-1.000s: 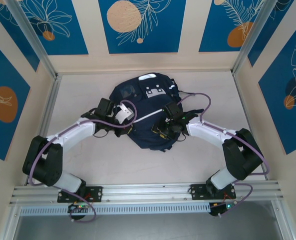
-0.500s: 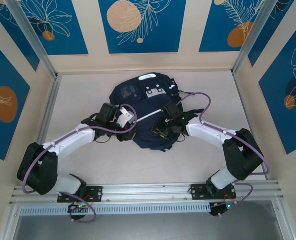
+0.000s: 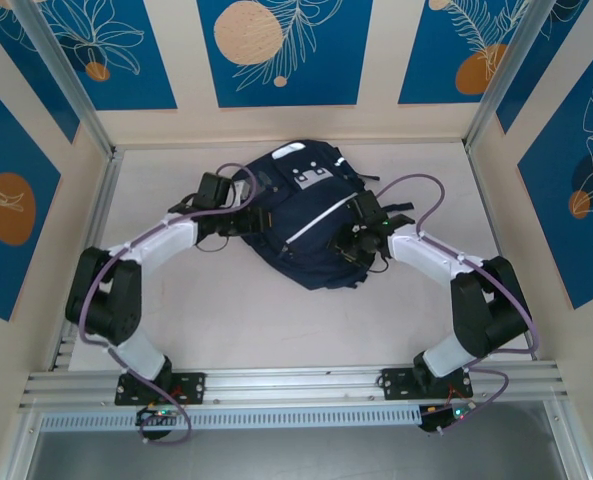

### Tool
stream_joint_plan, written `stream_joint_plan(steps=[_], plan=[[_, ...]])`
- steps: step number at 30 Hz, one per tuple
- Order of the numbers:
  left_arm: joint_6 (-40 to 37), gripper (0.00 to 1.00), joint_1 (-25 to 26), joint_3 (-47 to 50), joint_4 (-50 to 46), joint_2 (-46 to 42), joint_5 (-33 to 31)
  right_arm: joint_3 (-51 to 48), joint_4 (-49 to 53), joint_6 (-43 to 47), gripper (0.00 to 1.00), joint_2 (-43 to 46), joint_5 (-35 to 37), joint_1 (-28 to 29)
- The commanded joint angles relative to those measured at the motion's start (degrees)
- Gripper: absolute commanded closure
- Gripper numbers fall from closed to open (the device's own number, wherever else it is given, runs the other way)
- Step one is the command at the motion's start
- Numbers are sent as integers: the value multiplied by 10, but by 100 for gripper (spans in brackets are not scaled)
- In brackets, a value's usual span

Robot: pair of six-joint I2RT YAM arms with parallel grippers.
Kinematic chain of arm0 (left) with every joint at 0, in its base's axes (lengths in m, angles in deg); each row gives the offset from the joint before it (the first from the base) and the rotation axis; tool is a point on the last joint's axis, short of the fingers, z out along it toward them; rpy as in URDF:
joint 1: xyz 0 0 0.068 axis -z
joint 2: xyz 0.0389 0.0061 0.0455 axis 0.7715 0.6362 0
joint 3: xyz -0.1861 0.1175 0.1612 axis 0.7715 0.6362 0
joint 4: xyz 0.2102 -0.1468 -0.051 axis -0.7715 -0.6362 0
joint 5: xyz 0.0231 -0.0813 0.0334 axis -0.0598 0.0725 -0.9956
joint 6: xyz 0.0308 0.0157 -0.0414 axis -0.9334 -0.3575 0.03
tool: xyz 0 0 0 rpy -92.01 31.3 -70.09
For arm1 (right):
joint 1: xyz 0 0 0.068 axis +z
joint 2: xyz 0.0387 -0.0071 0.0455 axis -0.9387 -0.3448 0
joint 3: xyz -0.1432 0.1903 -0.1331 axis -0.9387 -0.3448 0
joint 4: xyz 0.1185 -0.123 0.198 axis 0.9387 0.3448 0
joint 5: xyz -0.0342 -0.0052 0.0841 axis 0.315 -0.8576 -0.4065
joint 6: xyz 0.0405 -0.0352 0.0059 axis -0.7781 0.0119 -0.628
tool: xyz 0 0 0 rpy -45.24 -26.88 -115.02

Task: Pack books, pencil case, and school supplies into a backpack

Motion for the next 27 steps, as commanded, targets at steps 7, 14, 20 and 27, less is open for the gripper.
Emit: stream_joint_plan(steps=[7,14,20,27], plan=[[107,38,15,-58,61,74,93,24,43,46,59,35,41,-17],[120,81,31,-58,78,87,127,39,102,63,58,79,68,7],[190,100,65,-39,121,71,142,50,156,40,55,94,152,119],[271,100,113,-31,155,57,111,84,177,-18,51,40,240,243]])
